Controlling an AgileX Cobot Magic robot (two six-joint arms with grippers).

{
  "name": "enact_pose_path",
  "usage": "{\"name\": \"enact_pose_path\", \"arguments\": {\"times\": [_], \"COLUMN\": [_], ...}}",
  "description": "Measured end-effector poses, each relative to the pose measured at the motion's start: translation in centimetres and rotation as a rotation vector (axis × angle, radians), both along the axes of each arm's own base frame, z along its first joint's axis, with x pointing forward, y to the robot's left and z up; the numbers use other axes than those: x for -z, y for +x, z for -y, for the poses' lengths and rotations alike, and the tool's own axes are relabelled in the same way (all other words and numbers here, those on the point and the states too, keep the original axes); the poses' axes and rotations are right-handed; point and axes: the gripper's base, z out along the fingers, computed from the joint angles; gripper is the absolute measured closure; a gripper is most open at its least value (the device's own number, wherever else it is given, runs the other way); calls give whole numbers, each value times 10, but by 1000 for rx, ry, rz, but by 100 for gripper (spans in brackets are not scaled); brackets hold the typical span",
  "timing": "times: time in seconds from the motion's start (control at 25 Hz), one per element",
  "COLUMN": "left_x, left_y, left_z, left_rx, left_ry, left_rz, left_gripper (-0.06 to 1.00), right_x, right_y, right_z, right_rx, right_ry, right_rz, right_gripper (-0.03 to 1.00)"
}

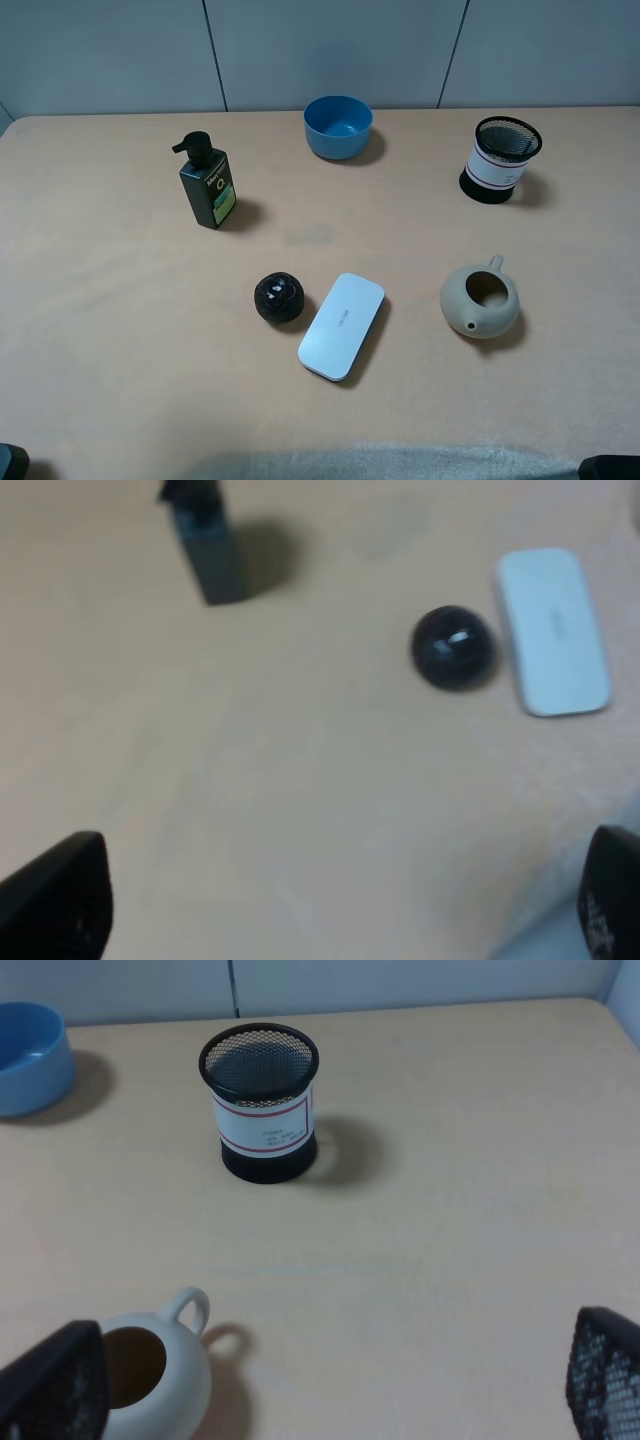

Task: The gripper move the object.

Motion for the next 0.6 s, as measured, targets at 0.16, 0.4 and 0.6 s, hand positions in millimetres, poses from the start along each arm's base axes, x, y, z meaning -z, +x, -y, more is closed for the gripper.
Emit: {"name": "enact_pose_path", "arguments": {"times": [0.16,0.4,0.6], "left_x": [22,56,77], "left_y": [-15,-37,-55], "left_z": [-22,-42,-50], "left_rx": [-111,-286,-387], "left_ry": [4,-6,-16], "left_rz": [11,26,118], "left_gripper": [0,0,0], "right_x": [0,0,0], "right_y": [0,0,0], "right_z": [0,0,0], "right_rx": [0,0,0], "right_ry": [0,0,0], "right_rz": [0,0,0], "right_gripper": [27,27,27]}}
